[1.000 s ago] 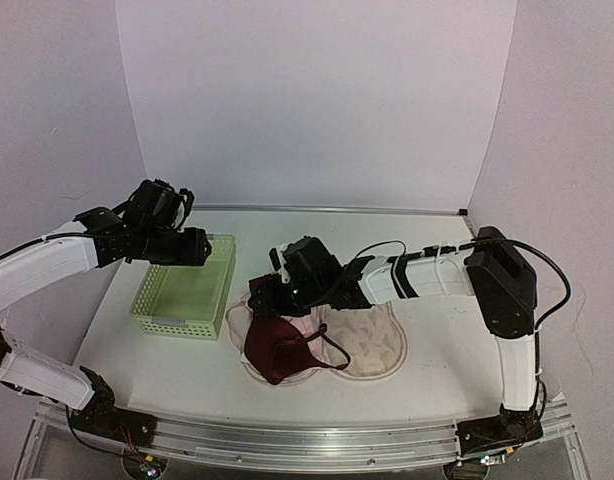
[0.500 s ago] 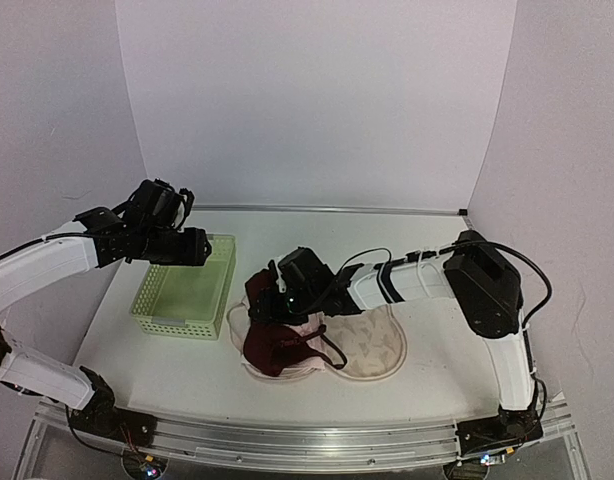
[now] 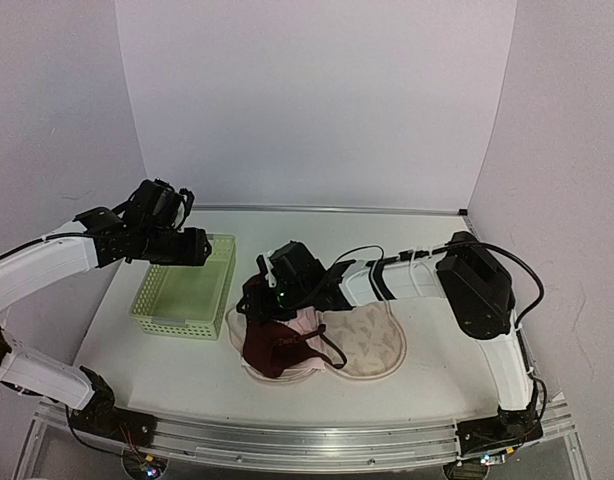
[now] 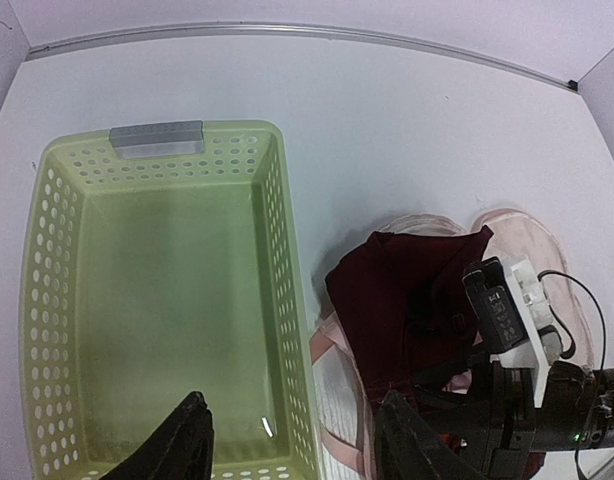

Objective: Unzip the laundry bag and remove the bra
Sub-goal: Pick up the bra from the laundry bag.

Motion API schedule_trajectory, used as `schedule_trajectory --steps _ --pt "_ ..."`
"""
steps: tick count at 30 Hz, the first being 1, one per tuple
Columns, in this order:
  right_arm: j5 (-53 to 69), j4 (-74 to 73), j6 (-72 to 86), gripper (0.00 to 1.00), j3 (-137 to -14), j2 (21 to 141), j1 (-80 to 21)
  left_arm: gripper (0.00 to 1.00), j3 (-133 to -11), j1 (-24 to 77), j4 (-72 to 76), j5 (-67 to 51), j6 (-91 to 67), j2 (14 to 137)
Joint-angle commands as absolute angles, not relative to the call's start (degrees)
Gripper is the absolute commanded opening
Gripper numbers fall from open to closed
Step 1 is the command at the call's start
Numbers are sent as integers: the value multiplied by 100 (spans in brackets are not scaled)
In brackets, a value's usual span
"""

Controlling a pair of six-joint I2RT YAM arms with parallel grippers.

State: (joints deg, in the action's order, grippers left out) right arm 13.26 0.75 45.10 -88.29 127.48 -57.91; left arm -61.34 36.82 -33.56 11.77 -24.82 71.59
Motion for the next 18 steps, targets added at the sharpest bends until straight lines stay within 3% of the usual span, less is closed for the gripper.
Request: schedule_trajectory --steps 1,7,14,18 --pt "1461 194 4623 56 -9110 12988 -5820 56 -6105 3690 -3290 1248 -2382 7094" --pt "1528 219 4710 46 -9209 13186 -5820 56 -6065 3694 -3291 1278 -2382 7059" --pt "1514 316 4648 2 -9032 12894 -5826 57 -6053 3691 -3298 1301 -2373 6997" --pt "1445 376 4571 0 -8891 12554 -5819 57 -6101 3689 -3308 1301 -2357 7000"
